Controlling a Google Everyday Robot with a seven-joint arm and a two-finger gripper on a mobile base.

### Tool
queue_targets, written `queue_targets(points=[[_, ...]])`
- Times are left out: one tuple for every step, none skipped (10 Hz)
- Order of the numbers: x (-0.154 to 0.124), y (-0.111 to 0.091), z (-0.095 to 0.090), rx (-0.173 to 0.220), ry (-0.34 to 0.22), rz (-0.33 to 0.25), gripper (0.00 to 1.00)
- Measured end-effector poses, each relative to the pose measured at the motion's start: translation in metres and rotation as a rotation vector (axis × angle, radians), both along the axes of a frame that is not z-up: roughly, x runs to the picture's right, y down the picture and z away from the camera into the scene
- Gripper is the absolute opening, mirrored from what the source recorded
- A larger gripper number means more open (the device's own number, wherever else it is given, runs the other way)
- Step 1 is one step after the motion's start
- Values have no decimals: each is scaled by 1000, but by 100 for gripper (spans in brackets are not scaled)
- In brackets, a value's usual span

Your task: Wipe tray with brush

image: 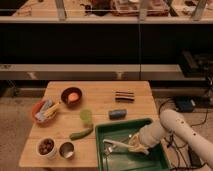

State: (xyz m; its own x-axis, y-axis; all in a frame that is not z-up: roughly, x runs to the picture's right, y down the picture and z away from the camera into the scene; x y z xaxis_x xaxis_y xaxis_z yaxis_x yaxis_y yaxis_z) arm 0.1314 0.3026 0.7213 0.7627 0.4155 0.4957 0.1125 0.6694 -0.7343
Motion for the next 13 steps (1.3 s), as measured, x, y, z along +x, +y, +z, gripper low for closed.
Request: queue_targets(points=[[-12,7,-10,-5,-14,-7,0],[-19,7,-16,-4,-26,-11,0],[-29,3,-19,3,-46,-17,0],[-44,-4,-18,12,-73,-23,0],[-54,-8,-17,16,-91,-28,0],[-62,-11,-15,16,-109,-33,0],[-79,-15,-11,13,-138,-42,0],[-88,-16,-8,10,-151,-49,0],[-95,-19,-3,9,-161,-57,0],[-97,-23,4,12,-159,-66,0],[-96,-28,15,22,-151,-78,0],[-93,-32,24,27,-144,-83,0],[-85,-38,35,32,-124,-77,0]])
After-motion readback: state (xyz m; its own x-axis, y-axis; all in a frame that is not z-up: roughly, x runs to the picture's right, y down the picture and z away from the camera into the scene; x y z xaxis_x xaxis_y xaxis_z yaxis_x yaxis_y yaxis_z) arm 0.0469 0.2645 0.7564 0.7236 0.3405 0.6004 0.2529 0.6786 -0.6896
